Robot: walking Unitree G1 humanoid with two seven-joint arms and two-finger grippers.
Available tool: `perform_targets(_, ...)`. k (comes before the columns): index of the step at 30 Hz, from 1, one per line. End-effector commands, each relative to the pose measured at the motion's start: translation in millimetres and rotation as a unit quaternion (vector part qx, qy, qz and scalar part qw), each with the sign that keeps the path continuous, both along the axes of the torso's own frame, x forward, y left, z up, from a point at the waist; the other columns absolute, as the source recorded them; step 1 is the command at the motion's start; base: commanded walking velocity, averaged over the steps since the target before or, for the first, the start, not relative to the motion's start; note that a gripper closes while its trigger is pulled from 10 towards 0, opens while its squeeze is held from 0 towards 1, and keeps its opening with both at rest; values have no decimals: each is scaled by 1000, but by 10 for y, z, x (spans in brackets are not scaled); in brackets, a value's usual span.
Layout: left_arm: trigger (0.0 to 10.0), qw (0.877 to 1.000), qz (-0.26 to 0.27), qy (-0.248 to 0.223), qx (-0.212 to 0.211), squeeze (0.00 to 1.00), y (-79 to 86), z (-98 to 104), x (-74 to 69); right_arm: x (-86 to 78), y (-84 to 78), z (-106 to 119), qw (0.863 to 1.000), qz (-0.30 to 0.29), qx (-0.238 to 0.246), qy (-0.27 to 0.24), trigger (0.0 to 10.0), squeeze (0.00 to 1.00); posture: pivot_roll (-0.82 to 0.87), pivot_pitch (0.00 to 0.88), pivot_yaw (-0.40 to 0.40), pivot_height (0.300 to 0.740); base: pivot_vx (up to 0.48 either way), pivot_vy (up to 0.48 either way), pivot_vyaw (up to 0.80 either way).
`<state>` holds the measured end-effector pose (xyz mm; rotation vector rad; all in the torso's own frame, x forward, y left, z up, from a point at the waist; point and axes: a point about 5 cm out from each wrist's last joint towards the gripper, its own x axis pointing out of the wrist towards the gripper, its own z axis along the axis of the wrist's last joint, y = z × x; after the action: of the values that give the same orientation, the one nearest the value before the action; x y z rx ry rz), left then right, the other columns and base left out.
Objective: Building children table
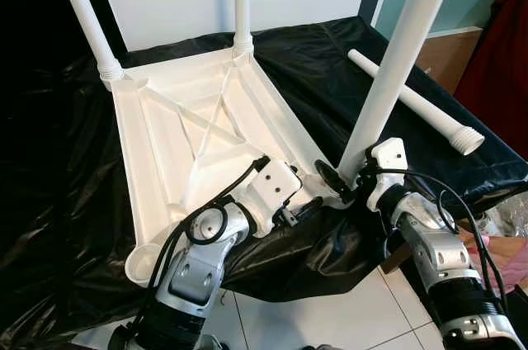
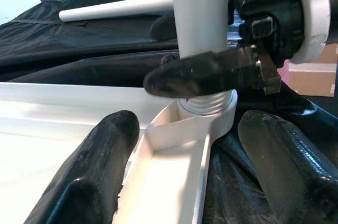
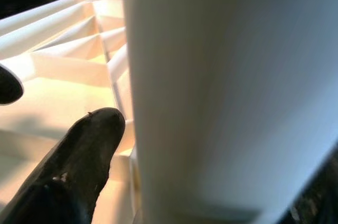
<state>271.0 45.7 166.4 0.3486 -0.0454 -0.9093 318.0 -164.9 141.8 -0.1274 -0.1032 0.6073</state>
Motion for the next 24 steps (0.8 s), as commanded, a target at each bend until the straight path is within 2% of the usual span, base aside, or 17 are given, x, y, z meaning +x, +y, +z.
perform_targets(1, 10000, 999, 42, -12, -4, 0, 19, -14, 30, 1, -18, -59, 1000, 8, -10, 11, 2392, 0, -23, 62, -17, 740, 0, 0, 0)
perform_targets(2, 10000, 999, 42, -12, -4, 0, 20, -14, 31, 14, -31, -75, 1000, 8, -15, 15, 549, 0, -19, 61, -17, 740, 0, 0, 0)
perform_targets(3, 10000, 999, 42, -12, -4, 0, 20, -14, 31, 14, -31, -75, 1000, 8, -15, 15, 549, 0, -19, 61, -17, 740, 0, 0, 0)
perform_targets(4, 10000, 999, 42, -12, -4, 0, 20, -12, 30, 20, -44, -88, 1000, 8, -16, 18, 0, 0, -18, 61, -18, 740, 0, 0, 0)
perform_targets(12, 10000, 999, 42, -13, -4, 0, 24, -6, 26, 14, -81, -139, 999, 8, -13, 29, 0, 0, -16, 61, -17, 740, 0, 0, 0)
perform_targets(13, 10000, 999, 42, -12, -4, 0, 25, -6, 26, 7, -92, -159, 999, 4, -9, 34, 1647, 0, -16, 61, -16, 740, 0, 0, 0)
perform_targets(14, 10000, 999, 42, -13, -4, 0, 25, -6, 26, 5, -102, -180, 999, 1, -7, 37, 9569, 0, -17, 61, -14, 740, 0, 0, 0)
perform_targets(15, 10000, 999, 42, -13, -4, 0, 25, -6, 26, 5, -102, -180, 999, 1, -7, 37, 9569, 0, -17, 61, -14, 740, 0, 0, 0)
perform_targets(16, 10000, 999, 42, -13, -3, 0, 25, -7, 26, 0, -101, -195, 999, -5, 4, 40, 10000, 0, -17, 61, -13, 740, 0, 0, 0)
perform_targets(19, 10000, 999, 41, -13, -3, 0, 25, -8, 27, -1, -95, -206, 999, -9, 11, 41, 10000, 0, -18, 61, -13, 740, 0, 0, 0)
perform_targets(24, 10000, 999, 41, -13, -3, 0, 27, -10, 28, -3, -86, -254, 995, -80, 29, 42, 10000, 0, -19, 60, -13, 740, 0, 0, 0)
